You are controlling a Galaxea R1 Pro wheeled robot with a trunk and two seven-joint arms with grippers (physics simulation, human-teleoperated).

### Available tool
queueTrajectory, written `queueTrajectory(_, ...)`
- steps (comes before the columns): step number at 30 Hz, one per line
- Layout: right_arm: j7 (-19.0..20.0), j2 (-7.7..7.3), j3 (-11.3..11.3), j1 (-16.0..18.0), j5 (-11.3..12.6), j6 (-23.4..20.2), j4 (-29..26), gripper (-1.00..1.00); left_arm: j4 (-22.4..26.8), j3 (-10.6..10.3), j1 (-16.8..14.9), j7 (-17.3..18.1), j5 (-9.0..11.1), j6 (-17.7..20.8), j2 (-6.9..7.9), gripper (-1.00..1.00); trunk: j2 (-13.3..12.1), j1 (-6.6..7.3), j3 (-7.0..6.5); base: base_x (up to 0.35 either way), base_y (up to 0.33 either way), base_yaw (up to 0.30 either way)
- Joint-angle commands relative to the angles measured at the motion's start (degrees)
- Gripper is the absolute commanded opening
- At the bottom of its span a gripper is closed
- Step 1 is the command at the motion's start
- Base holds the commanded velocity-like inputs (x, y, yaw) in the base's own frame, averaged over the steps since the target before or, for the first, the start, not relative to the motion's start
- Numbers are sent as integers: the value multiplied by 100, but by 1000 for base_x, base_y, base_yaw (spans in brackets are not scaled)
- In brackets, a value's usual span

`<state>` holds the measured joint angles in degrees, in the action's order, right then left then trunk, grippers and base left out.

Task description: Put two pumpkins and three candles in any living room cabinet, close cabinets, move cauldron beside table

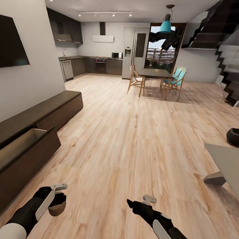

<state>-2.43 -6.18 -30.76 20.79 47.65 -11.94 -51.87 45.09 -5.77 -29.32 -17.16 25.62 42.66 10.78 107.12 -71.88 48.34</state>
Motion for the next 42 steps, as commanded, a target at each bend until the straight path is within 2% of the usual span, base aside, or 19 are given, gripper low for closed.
queueTrajectory(1, -24, -6, -18, 4, 40, -10, -11, 100, 8, -29, -4, -60, 48, 15, 9, -100, 2, -2, 5, 285, -45, 0)
queueTrajectory(26, -38, -6, -18, 4, 49, -10, -12, 100, 8, -29, -4, -64, 48, 15, 9, -100, 2, -2, 5, 289, -103, 6)
queueTrajectory(42, -40, -6, -20, 5, 43, -10, 0, 100, 8, -29, -4, -66, 48, 15, 3, -100, 2, -2, 5, 294, -73, 265)
